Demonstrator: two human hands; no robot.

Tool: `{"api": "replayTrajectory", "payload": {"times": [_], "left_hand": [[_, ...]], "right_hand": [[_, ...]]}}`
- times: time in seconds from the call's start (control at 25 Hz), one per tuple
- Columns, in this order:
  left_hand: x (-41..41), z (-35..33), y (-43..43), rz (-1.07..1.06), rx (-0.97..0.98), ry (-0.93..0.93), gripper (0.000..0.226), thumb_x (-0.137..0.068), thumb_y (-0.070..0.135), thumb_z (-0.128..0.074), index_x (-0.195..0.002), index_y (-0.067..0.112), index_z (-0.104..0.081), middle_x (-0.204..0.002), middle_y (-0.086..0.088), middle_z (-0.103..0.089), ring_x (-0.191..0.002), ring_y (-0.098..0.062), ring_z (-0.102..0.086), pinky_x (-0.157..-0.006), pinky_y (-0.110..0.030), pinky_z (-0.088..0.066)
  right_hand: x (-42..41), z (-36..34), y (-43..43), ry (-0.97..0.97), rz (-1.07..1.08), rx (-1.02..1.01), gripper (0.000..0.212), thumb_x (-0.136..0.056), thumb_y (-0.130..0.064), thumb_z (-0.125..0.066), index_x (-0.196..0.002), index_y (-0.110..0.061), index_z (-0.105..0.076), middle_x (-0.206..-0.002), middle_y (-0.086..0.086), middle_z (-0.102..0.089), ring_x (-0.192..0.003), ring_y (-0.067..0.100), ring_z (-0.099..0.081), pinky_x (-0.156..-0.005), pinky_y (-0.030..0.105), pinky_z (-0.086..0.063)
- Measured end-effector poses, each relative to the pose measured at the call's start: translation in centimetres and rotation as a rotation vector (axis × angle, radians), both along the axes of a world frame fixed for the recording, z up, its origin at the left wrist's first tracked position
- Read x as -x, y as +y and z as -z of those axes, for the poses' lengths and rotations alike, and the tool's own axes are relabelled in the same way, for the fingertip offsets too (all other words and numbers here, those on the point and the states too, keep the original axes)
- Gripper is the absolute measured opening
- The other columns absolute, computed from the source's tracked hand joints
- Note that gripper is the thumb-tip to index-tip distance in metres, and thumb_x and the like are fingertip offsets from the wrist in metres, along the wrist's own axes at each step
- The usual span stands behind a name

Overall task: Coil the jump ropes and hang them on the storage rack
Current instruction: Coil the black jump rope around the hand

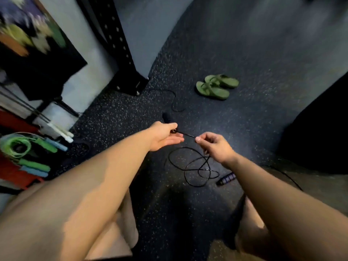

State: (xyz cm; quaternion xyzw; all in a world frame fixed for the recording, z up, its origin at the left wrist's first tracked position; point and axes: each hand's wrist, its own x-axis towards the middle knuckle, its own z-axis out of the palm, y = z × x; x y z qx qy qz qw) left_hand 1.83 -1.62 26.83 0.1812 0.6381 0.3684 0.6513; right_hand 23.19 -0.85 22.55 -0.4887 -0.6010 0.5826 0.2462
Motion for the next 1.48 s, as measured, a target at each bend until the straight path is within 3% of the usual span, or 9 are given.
{"api": "replayTrajectory", "payload": {"times": [0.32, 0.4, 0.52, 0.64, 0.84, 0.96, 1.24, 1.4, 1.48], "left_hand": [[-3.0, -10.2, -4.0, 0.472, -0.251, 0.523, 0.034, -0.099, 0.01, -0.046, -0.123, 0.018, -0.069, -0.112, -0.005, -0.071, -0.089, -0.019, -0.065, -0.079, -0.032, -0.05], [-4.8, -10.7, -4.9, 0.44, -0.301, 0.271, 0.034, -0.099, 0.018, -0.041, -0.12, 0.017, -0.068, -0.112, -0.005, -0.072, -0.096, -0.018, -0.064, -0.088, -0.033, -0.046], [-7.1, -10.9, -5.1, 0.408, -0.332, -0.049, 0.032, -0.101, 0.027, -0.037, -0.106, 0.011, -0.064, -0.072, -0.002, -0.058, -0.072, -0.021, -0.061, -0.091, -0.037, -0.045], [-7.4, -11.4, -3.6, 0.393, -0.379, -0.033, 0.03, -0.101, 0.03, -0.039, -0.08, 0.016, -0.055, -0.058, 0.004, -0.034, -0.054, -0.015, -0.039, -0.088, -0.041, -0.046], [-7.0, -11.7, -2.3, 0.542, -0.332, -0.034, 0.035, -0.086, 0.051, -0.045, -0.076, 0.018, -0.05, -0.06, 0.0, -0.047, -0.055, -0.02, -0.052, -0.063, -0.033, -0.048], [-6.7, -11.9, -0.7, 0.523, -0.355, -0.055, 0.045, -0.089, 0.06, -0.049, -0.068, 0.02, -0.044, -0.05, 0.006, -0.038, -0.044, -0.015, -0.036, -0.054, -0.034, -0.032], [-5.6, -11.5, 1.7, 0.59, -0.288, -0.004, 0.065, -0.082, 0.077, -0.04, -0.063, 0.017, -0.058, -0.047, 0.002, -0.038, -0.045, -0.022, -0.044, -0.06, -0.035, -0.04], [-5.2, -12.3, 2.6, 0.481, -0.346, -0.179, 0.069, -0.085, 0.079, -0.035, -0.067, 0.016, -0.056, -0.048, 0.002, -0.038, -0.045, -0.022, -0.045, -0.061, -0.037, -0.042], [-5.0, -12.6, 3.0, 0.335, -0.405, -0.303, 0.073, -0.082, 0.081, -0.035, -0.074, 0.013, -0.059, -0.055, -0.001, -0.048, -0.053, -0.025, -0.054, -0.065, -0.038, -0.046]], "right_hand": [[-2.0, -13.0, -0.8, -0.24, -0.118, -0.418, 0.02, -0.09, -0.04, -0.072, -0.085, -0.021, -0.076, -0.071, -0.008, -0.068, -0.063, 0.003, -0.053, -0.062, 0.026, -0.045], [-2.0, -14.1, -0.7, -0.262, -0.138, -0.442, 0.021, -0.089, -0.038, -0.073, -0.083, -0.019, -0.076, -0.071, -0.006, -0.07, -0.062, 0.006, -0.054, -0.06, 0.03, -0.046], [-2.9, -15.5, 0.1, -0.218, -0.156, -0.496, 0.017, -0.087, -0.032, -0.077, -0.082, -0.017, -0.072, -0.071, -0.006, -0.072, -0.062, 0.002, -0.059, -0.062, 0.026, -0.05], [-5.2, -15.3, 1.5, -0.073, -0.102, -0.458, 0.018, -0.089, -0.028, -0.076, -0.082, -0.014, -0.067, -0.06, -0.011, -0.052, -0.054, 0.005, -0.042, -0.055, 0.026, -0.037], [-4.3, -15.4, 3.2, -0.049, -0.273, -0.447, 0.008, -0.085, -0.026, -0.079, -0.08, -0.025, -0.073, -0.071, -0.01, -0.067, -0.067, 0.004, -0.057, -0.067, 0.027, -0.046], [-3.6, -15.4, 4.8, -0.004, -0.209, -0.488, 0.013, -0.086, -0.031, -0.078, -0.081, -0.027, -0.067, -0.067, -0.009, -0.059, -0.062, 0.007, -0.05, -0.06, 0.028, -0.042], [-3.7, -13.4, 6.6, 0.053, -0.246, -0.441, 0.018, -0.087, -0.035, -0.076, -0.086, -0.017, -0.073, -0.069, 0.003, -0.062, -0.066, 0.013, -0.049, -0.064, 0.035, -0.041], [-3.4, -12.9, 7.7, 0.02, -0.149, -0.356, 0.045, -0.09, -0.049, -0.067, -0.088, -0.004, -0.063, -0.065, -0.002, -0.054, -0.061, 0.014, -0.047, -0.06, 0.035, -0.041], [-3.1, -12.0, 7.6, -0.07, -0.153, -0.335, 0.037, -0.101, -0.039, -0.053, -0.09, -0.004, -0.057, -0.065, 0.003, -0.055, -0.06, 0.015, -0.05, -0.062, 0.04, -0.046]]}}
